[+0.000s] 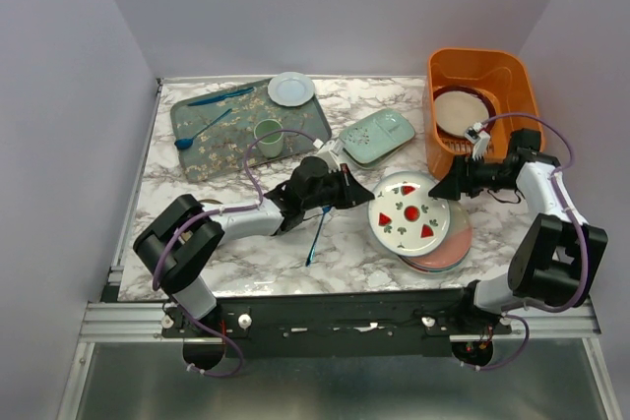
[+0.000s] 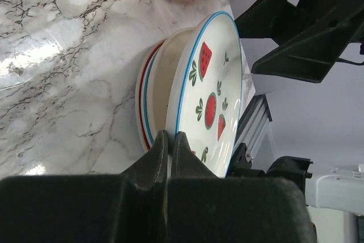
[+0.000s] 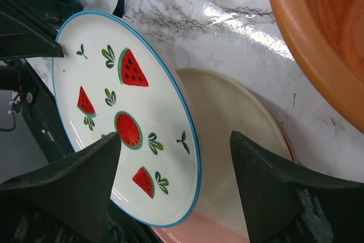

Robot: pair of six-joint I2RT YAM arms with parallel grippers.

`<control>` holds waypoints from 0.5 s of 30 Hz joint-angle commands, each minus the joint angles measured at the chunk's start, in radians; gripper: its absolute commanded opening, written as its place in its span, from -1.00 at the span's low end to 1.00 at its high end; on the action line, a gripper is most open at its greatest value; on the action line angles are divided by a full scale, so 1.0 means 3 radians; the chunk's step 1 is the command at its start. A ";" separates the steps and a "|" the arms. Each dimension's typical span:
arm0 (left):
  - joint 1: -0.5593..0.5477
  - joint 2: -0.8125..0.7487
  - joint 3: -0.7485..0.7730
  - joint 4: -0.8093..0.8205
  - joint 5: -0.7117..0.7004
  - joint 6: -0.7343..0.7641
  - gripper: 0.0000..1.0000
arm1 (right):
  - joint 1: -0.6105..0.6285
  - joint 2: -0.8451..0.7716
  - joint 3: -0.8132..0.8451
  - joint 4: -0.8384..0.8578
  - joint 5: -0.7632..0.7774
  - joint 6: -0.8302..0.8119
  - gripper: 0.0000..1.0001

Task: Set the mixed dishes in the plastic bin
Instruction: Pick up the plate at the center of the board.

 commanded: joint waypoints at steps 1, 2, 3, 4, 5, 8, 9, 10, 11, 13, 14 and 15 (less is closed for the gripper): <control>0.0035 -0.0137 -0.0028 0.0782 0.0147 -0.0282 -1.00 | 0.0013 0.0119 0.0085 -0.0107 0.0055 -0.0025 0.70; 0.0040 -0.0137 -0.0028 0.0803 0.0142 -0.0287 -1.00 | 0.0013 0.0130 0.0095 -0.0128 0.0035 -0.0040 0.70; 0.0045 -0.0152 -0.0038 0.0823 0.0137 -0.0297 -1.00 | 0.0013 0.0145 0.0100 -0.0158 0.0009 -0.0045 0.69; 0.0050 -0.0172 -0.0048 0.0854 0.0132 -0.0308 -1.00 | 0.0013 0.0155 0.0105 -0.0174 -0.0037 -0.0050 0.69; 0.0055 -0.0178 -0.0044 0.0859 0.0137 -0.0308 -1.00 | 0.0013 0.0181 0.0115 -0.0199 -0.0067 -0.0081 0.69; 0.0065 -0.0208 -0.0038 0.0890 0.0142 -0.0323 -1.00 | 0.0013 0.0222 0.0141 -0.0266 -0.0144 -0.0117 0.66; 0.0065 -0.0224 -0.0048 0.0900 0.0127 -0.0328 -1.00 | 0.0013 0.0242 0.0151 -0.0281 -0.0160 -0.0117 0.66; 0.0070 -0.0239 -0.0044 0.0900 0.0126 -0.0333 -1.00 | 0.0013 0.0257 0.0151 -0.0296 -0.0175 -0.0122 0.65; 0.0076 -0.0249 -0.0043 0.0905 0.0121 -0.0333 -1.00 | 0.0013 0.0263 0.0156 -0.0307 -0.0200 -0.0132 0.65; 0.0076 -0.0265 -0.0033 0.0921 0.0116 -0.0343 -1.00 | 0.0013 0.0293 0.0171 -0.0347 -0.0282 -0.0153 0.65; 0.0081 -0.0270 -0.0028 0.0926 0.0116 -0.0349 -1.00 | 0.0013 0.0298 0.0177 -0.0383 -0.0323 -0.0188 0.64; 0.0081 -0.0270 -0.0028 0.0936 0.0111 -0.0354 -1.00 | 0.0013 0.0324 0.0187 -0.0444 -0.0369 -0.0214 0.64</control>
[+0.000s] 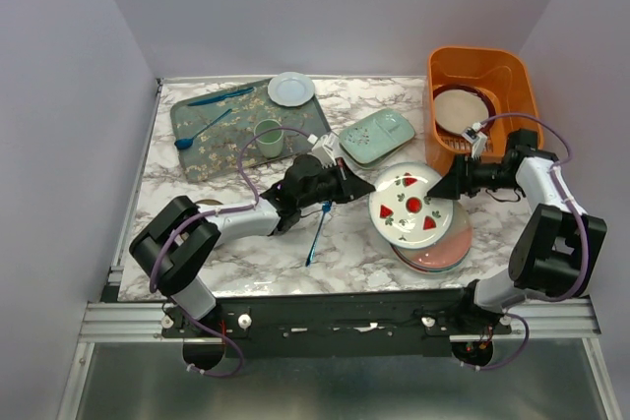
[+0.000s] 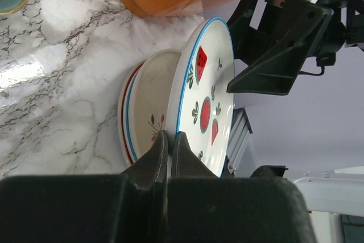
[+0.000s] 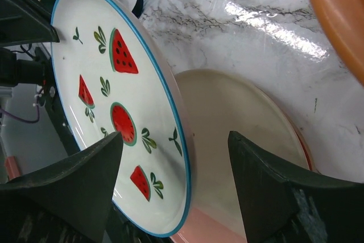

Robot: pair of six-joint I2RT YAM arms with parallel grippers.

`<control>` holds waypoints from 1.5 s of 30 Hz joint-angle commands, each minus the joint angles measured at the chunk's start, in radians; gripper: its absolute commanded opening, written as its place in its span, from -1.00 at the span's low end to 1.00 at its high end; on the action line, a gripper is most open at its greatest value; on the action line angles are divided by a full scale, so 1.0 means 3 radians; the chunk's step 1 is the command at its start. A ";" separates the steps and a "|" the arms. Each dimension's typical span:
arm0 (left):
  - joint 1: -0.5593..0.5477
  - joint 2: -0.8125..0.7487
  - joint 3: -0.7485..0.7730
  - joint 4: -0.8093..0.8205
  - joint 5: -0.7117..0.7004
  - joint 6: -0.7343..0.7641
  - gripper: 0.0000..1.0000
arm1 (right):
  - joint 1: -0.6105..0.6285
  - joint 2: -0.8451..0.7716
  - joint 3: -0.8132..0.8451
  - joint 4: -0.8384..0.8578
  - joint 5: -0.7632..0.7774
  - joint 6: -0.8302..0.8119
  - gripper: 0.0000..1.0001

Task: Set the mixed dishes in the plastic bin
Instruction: Pick up the plate at the center of the board.

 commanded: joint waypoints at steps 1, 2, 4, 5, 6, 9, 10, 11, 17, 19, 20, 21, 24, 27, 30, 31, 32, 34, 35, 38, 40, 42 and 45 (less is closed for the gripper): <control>0.0016 -0.0220 0.0075 0.0593 0.0092 -0.0188 -1.00 | 0.0012 0.0155 0.0100 -0.0260 -0.0257 -0.0124 0.64; 0.0021 -0.0215 0.0085 0.0598 0.0092 -0.0204 -1.00 | 0.0012 0.0170 0.0116 -0.0301 -0.0298 -0.0170 0.63; 0.0021 -0.0215 0.0095 0.0639 0.0087 -0.0224 -1.00 | 0.0012 0.0211 0.0146 -0.0419 -0.0411 -0.0226 0.61; 0.0021 -0.0210 0.0095 0.0654 0.0092 -0.0229 -1.00 | 0.0012 0.0226 0.0172 -0.0460 -0.0447 -0.0277 0.58; 0.0021 -0.0210 0.0106 0.0664 0.0092 -0.0245 -1.00 | 0.0012 0.0242 0.0187 -0.0561 -0.0493 -0.0318 0.58; 0.0021 -0.0210 0.0136 0.0659 0.0107 -0.0245 -1.00 | 0.0012 0.0303 0.0269 -0.0806 -0.0687 -0.0507 0.44; 0.0026 -0.0210 0.0141 0.0664 0.0107 -0.0250 -1.00 | 0.0012 0.0313 0.0290 -0.0873 -0.0768 -0.0563 0.40; 0.0021 -0.0210 0.0141 0.0659 0.0107 -0.0250 -1.00 | 0.0007 0.0344 0.0305 -0.0935 -0.0805 -0.0660 0.28; 0.0031 -0.0235 0.0116 0.0680 0.0112 -0.0240 -1.00 | 0.0007 0.0456 0.0474 -0.1528 -0.1086 -0.1211 -0.42; 0.0036 -0.0241 0.0111 0.0685 0.0128 -0.0240 -1.00 | 0.0007 0.0503 0.0545 -0.1809 -0.1152 -0.1396 -0.63; 0.0036 -0.0241 0.0111 0.0690 0.0133 -0.0230 -1.00 | 0.0007 0.0518 0.0566 -0.1896 -0.1208 -0.1564 -0.82; 0.0036 -0.0241 0.0106 0.0685 0.0148 -0.0224 -1.00 | -0.0003 0.0523 0.0581 -0.2033 -0.1239 -0.1632 -0.89; 0.0057 -0.0256 0.0085 0.0690 0.0164 -0.0214 -1.00 | -0.0034 0.0447 0.0612 -0.2106 -0.1316 -0.1724 -0.99; 0.0082 -0.0337 0.0034 0.0665 0.0113 -0.0148 -0.57 | -0.0075 0.0299 0.0627 -0.2106 -0.1372 -0.1714 -0.99; 0.0098 -0.0506 0.0039 0.0405 -0.0015 0.0040 0.11 | -0.0126 0.0166 0.0658 -0.2106 -0.1439 -0.1704 -0.99; 0.0098 -0.0618 0.0075 0.0191 -0.0051 0.0128 0.30 | -0.0136 0.0145 0.0668 -0.2106 -0.1449 -0.1709 -0.99; 0.0098 -0.0680 0.0090 0.0088 -0.0076 0.0199 0.38 | -0.0142 0.0119 0.0678 -0.2106 -0.1464 -0.1694 -0.99; 0.0103 -0.0802 0.0131 -0.0208 -0.0204 0.0439 0.56 | -0.0172 0.0104 0.0709 -0.2106 -0.1480 -0.1684 -0.99; 0.0108 -0.0940 0.0146 -0.0316 -0.0250 0.0521 0.60 | -0.0177 0.0089 0.0729 -0.2106 -0.1495 -0.1673 -0.99; 0.0118 -0.1221 0.0182 -0.0705 -0.0419 0.0905 0.77 | -0.0228 0.0048 0.0796 -0.2106 -0.1546 -0.1643 -0.99; 0.0123 -0.1355 0.0192 -0.0945 -0.0556 0.1069 0.92 | -0.0264 0.0007 0.0857 -0.2106 -0.1577 -0.1617 -0.99; 0.0139 -0.1539 0.0203 -0.1089 -0.0649 0.1299 0.97 | -0.0305 -0.0019 0.0913 -0.2106 -0.1618 -0.1581 -0.99; 0.0195 -0.1728 0.0182 -0.1314 -0.0741 0.1488 0.97 | -0.0341 -0.0055 0.1031 -0.2096 -0.1684 -0.1500 -0.99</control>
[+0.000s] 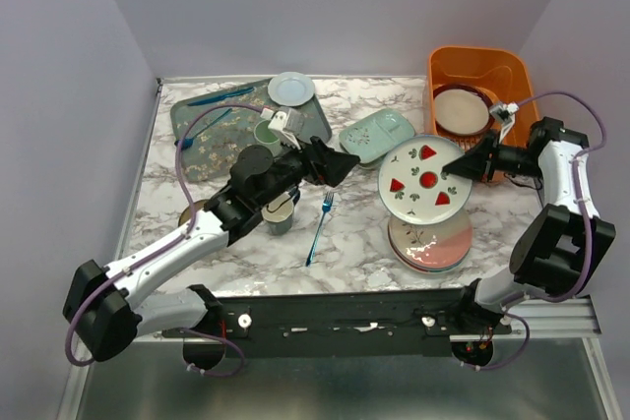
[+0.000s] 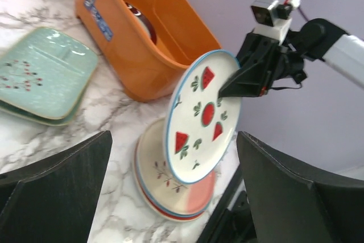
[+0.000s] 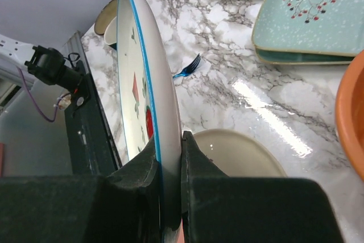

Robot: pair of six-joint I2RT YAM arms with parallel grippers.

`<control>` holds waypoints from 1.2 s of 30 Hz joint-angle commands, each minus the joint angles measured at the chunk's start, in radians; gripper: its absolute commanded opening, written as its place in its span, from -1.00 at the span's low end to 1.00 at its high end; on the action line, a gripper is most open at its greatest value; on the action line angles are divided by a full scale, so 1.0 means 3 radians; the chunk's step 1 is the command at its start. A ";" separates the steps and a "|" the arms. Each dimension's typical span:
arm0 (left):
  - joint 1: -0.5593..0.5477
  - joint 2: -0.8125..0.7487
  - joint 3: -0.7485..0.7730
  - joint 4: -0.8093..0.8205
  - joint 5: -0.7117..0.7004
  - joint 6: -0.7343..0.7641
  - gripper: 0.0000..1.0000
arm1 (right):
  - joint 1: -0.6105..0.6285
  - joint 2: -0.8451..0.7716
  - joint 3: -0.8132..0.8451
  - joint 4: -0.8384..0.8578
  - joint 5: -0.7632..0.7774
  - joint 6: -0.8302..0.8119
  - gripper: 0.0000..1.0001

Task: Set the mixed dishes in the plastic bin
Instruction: Pick up the plate at the center of the board.

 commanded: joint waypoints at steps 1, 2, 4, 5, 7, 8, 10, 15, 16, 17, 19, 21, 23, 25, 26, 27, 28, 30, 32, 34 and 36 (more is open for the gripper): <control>0.0089 -0.0294 0.0058 -0.0667 -0.0323 0.0579 0.97 | -0.0075 -0.0164 0.0277 -0.0704 -0.0565 0.0200 -0.99; 0.0105 -0.0370 0.0053 -0.0739 -0.0343 0.0615 0.97 | -0.0085 -0.0159 0.0353 -0.0704 -0.0601 0.0262 -0.99; 0.0151 -0.0447 0.0058 -0.0958 -0.0364 0.0712 0.97 | -0.0091 -0.0154 0.0425 -0.0638 -0.0632 0.0359 -0.99; 0.0161 -0.0524 0.0058 -0.1035 -0.0389 0.0743 0.97 | -0.0096 -0.0144 0.0456 -0.0602 -0.0668 0.0481 -0.99; 0.0187 -0.0606 0.0068 -0.1239 -0.0390 0.0880 0.97 | -0.0096 -0.0133 0.0548 -0.0505 -0.0698 0.0589 -0.99; 0.0187 -0.0697 0.0078 -0.1372 -0.0395 0.0927 0.97 | -0.0096 -0.0128 0.0579 -0.0479 -0.0719 0.0686 -0.99; 0.0197 -0.0795 0.0093 -0.1612 -0.0558 0.1070 0.97 | -0.0096 -0.0088 0.0666 -0.0402 -0.0750 0.0778 -0.99; 0.0197 -0.1122 0.0139 -0.1971 -0.0691 0.1361 0.97 | -0.0096 0.0051 0.0875 -0.0412 -0.0857 0.0840 -0.99; 0.0197 -0.1163 0.0134 -0.2032 -0.0737 0.1408 0.97 | -0.0096 0.0117 0.0952 -0.0412 -0.0882 0.0840 -0.99; 0.0197 -0.1235 0.0114 -0.2053 -0.0768 0.1504 0.97 | -0.0096 0.0158 0.0993 -0.0422 -0.0928 0.0845 -0.99; 0.0197 -0.1286 0.0083 -0.2064 -0.0854 0.1561 0.97 | -0.0096 0.0331 0.1136 -0.0732 -0.1000 0.0606 -0.99; 0.0192 -0.1343 0.0042 -0.2049 -0.0870 0.1592 0.97 | -0.0096 0.0398 0.1238 -0.0729 -0.1113 0.0620 -0.99; 0.0197 -0.1363 0.0002 -0.2023 -0.0855 0.1592 0.97 | -0.0091 0.0429 0.1274 -0.0724 -0.1194 0.0615 -0.99; 0.0197 -0.1358 -0.0009 -0.2018 -0.0835 0.1592 0.97 | -0.0091 0.0424 0.1331 -0.0729 -0.1220 0.0635 -0.99; 0.0197 -0.1353 -0.0014 -0.2018 -0.0824 0.1587 0.97 | -0.0096 0.0389 0.1331 -0.0729 -0.1266 0.0640 -0.99; 0.0192 -0.1348 -0.0014 -0.2018 -0.0819 0.1587 0.97 | -0.0086 0.0353 0.1331 -0.0729 -0.1281 0.0656 -0.99; 0.0197 -0.1348 -0.0019 -0.2023 -0.0814 0.1577 0.97 | -0.0075 0.0317 0.1331 -0.0724 -0.1287 0.0666 -0.99; 0.0192 -0.1348 -0.0019 -0.2013 -0.0814 0.1567 0.97 | -0.0050 0.0174 0.1321 -0.0729 -0.1276 0.0656 -0.99; 0.0197 -0.1348 -0.0009 -0.2018 -0.0814 0.1551 0.97 | -0.0045 0.0082 0.1310 -0.0729 -0.1287 0.0671 -0.99; 0.0192 -0.1348 -0.0009 -0.2013 -0.0819 0.1536 0.97 | -0.0045 0.0005 0.1331 -0.0729 -0.1287 0.0697 -0.99; 0.0192 -0.1343 -0.0019 -0.1992 -0.0819 0.1505 0.97 | -0.0045 0.0005 0.1356 -0.0729 -0.1287 0.0737 -0.99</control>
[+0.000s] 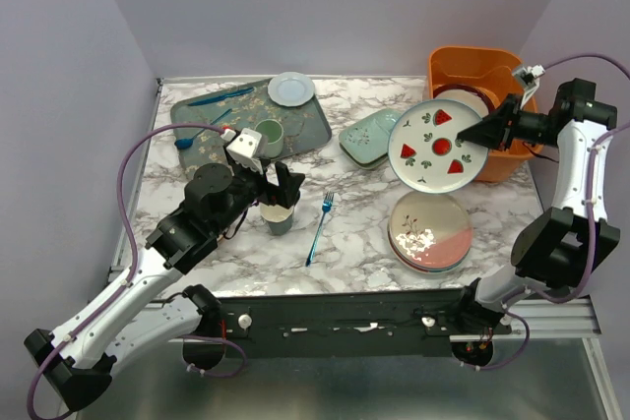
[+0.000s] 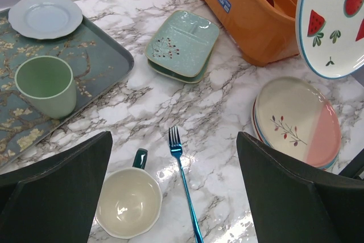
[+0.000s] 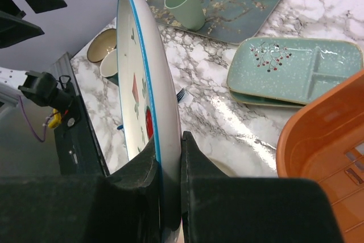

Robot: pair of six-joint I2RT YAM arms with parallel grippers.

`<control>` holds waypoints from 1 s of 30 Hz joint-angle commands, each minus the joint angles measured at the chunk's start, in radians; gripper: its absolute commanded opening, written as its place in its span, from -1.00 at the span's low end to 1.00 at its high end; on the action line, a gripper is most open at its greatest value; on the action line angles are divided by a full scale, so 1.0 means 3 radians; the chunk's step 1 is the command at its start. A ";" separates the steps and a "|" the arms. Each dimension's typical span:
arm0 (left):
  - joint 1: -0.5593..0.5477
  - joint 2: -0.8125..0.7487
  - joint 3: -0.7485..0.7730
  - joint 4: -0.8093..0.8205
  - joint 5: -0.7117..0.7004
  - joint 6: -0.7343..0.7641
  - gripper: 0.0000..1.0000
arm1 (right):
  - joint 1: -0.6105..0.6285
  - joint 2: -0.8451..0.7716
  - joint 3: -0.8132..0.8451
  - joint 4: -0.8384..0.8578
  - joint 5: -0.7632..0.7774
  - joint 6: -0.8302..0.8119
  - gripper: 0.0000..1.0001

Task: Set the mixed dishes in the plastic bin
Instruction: Pick up the plate at the center of the board, then place the plate in the plastic bin.

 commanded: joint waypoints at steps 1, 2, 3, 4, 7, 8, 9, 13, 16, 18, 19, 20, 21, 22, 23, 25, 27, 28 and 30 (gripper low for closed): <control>0.0016 -0.0009 -0.0035 -0.0001 -0.0063 -0.0014 0.97 | 0.0011 -0.0233 0.0199 -0.0690 -0.1240 0.0145 -0.99; 0.0011 0.0001 -0.0036 -0.0001 -0.0052 -0.0030 0.97 | 0.0011 -0.0238 0.0230 -0.0690 -0.1234 0.0150 -0.99; 0.0016 0.0007 -0.0036 0.0009 -0.0042 -0.0055 0.97 | 0.0011 -0.0238 0.0245 -0.0690 -0.1234 0.0181 -0.99; 0.0016 0.0012 -0.0031 0.0009 -0.0042 -0.0065 0.97 | 0.0016 -0.0253 0.0265 -0.0690 -0.1234 0.0196 -0.99; 0.0011 0.0027 -0.0020 0.0025 -0.0022 -0.0106 0.97 | 0.0016 -0.0289 0.0307 -0.0695 -0.1245 0.0252 -0.99; 0.0011 0.0037 -0.0010 0.0025 0.0014 -0.0122 0.97 | 0.0016 -0.0320 0.0317 -0.0695 -0.1245 0.0258 -0.99; 0.0016 0.0047 0.0000 0.0025 0.0034 -0.0137 0.97 | 0.0022 -0.0345 0.0317 -0.0695 -0.1240 0.0248 -0.99; 0.0016 0.0109 0.0000 0.0177 0.0259 -0.0249 0.97 | 0.0047 -0.0412 0.0363 -0.0690 -0.1229 0.0171 -0.99; 0.0016 0.0190 0.0005 0.0346 0.0459 -0.0321 0.97 | 0.0062 -0.0437 0.0465 -0.0690 -0.1224 0.0115 -0.99; 0.0016 0.0272 0.0016 0.0418 0.0520 -0.0388 0.97 | 0.0113 -0.0458 0.0485 -0.0695 -0.1234 0.0114 -0.99; 0.0016 0.0298 0.0026 0.0484 0.0561 -0.0408 0.97 | 0.0139 -0.0519 0.0480 -0.0695 -0.1229 0.0109 -0.99; 0.0016 0.0359 0.0036 0.0510 0.0582 -0.0449 0.97 | 0.0159 -0.0570 0.0491 -0.0695 -0.1234 0.0089 -0.99; 0.0016 0.0385 0.0041 0.0536 0.0597 -0.0469 0.97 | 0.0200 -0.0611 0.0506 -0.0690 -0.1229 0.0064 -0.99; 0.0016 0.0410 0.0051 0.0602 0.0658 -0.0495 0.97 | 0.0221 -0.0682 0.0552 -0.0690 -0.1239 0.0063 -0.99; 0.0016 0.0441 0.0046 0.0633 0.0689 -0.0520 0.97 | 0.0246 -0.0713 0.0674 -0.0690 -0.1234 0.0079 -0.99; 0.0016 0.0467 0.0046 0.0715 0.0735 -0.0607 0.97 | 0.0282 -0.0744 0.0858 -0.0690 -0.1234 0.0186 -0.99; 0.0011 0.0472 0.0041 0.0736 0.0740 -0.0669 0.97 | 0.0303 -0.0689 0.1143 -0.0690 -0.1240 0.0333 -0.99; 0.0011 0.0472 0.0036 0.0741 0.0740 -0.0679 0.97 | 0.0313 -0.0638 0.1236 -0.0690 -0.1240 0.0390 -0.99; 0.0016 0.0467 0.0026 0.0811 0.0756 -0.0715 0.97 | 0.0333 -0.0484 0.1451 -0.0695 -0.1234 0.0518 -0.99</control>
